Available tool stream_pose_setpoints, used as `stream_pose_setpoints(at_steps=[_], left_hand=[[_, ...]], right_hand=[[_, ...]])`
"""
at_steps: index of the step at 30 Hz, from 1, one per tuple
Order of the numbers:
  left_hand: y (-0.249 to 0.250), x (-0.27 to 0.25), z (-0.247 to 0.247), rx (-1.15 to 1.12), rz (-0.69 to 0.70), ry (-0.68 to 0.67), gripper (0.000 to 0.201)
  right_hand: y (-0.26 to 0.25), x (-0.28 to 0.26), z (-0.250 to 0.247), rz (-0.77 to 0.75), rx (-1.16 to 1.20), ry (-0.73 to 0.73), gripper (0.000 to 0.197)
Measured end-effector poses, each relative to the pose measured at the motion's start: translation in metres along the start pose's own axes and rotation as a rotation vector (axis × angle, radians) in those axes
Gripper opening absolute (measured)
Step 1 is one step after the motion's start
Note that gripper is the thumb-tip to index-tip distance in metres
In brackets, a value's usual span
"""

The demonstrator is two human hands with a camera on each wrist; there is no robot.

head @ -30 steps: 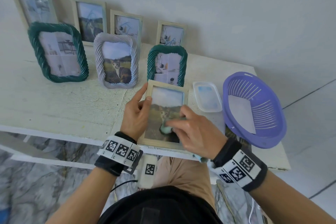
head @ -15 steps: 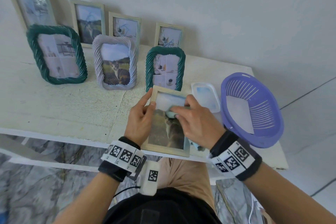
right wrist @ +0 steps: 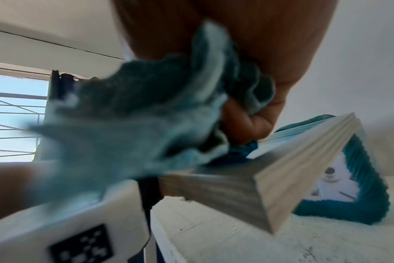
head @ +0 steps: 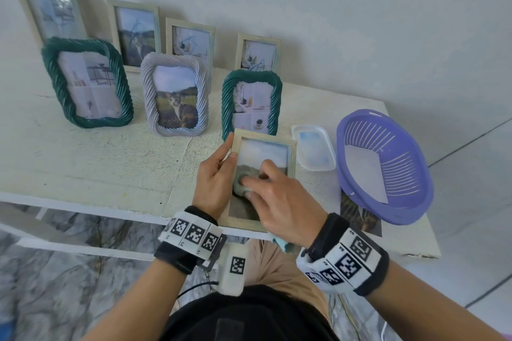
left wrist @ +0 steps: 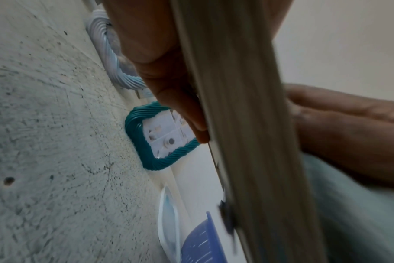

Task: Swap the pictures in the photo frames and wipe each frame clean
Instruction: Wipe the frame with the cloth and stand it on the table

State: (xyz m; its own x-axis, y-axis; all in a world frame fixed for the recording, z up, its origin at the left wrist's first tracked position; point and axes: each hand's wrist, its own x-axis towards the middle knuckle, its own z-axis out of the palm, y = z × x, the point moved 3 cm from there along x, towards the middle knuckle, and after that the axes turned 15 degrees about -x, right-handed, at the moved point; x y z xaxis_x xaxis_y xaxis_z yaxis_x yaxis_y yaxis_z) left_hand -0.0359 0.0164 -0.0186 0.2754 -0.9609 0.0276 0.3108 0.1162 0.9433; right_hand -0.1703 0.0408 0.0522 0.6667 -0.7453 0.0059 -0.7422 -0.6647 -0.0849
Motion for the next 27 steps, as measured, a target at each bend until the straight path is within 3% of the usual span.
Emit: stream_pose_setpoints(at_steps=[6, 11, 14, 18, 27], left_hand=[[0.002, -0.001, -0.004, -0.001, 0.03, 0.008, 0.04], [0.001, -0.002, -0.016, 0.022, 0.061, 0.004, 0.042], [-0.001, 0.002, -0.025, -0.012, 0.048, -0.001, 0.042], [0.003, 0.003, -0.023, 0.063, 0.089, -0.01, 0.043], [0.004, -0.008, -0.014, 0.061, 0.111, -0.053, 0.046]], right_hand=[[0.004, -0.015, -0.005, -0.148, 0.095, -0.164, 0.029], [0.02, -0.023, -0.02, -0.182, -0.15, -0.27, 0.029], [0.02, -0.027, -0.025, -0.166, -0.253, -0.259, 0.026], [0.022, -0.016, -0.024, -0.069, -0.32, -0.227, 0.024], [0.038, 0.022, -0.024, 0.271, -0.278, -0.004, 0.011]])
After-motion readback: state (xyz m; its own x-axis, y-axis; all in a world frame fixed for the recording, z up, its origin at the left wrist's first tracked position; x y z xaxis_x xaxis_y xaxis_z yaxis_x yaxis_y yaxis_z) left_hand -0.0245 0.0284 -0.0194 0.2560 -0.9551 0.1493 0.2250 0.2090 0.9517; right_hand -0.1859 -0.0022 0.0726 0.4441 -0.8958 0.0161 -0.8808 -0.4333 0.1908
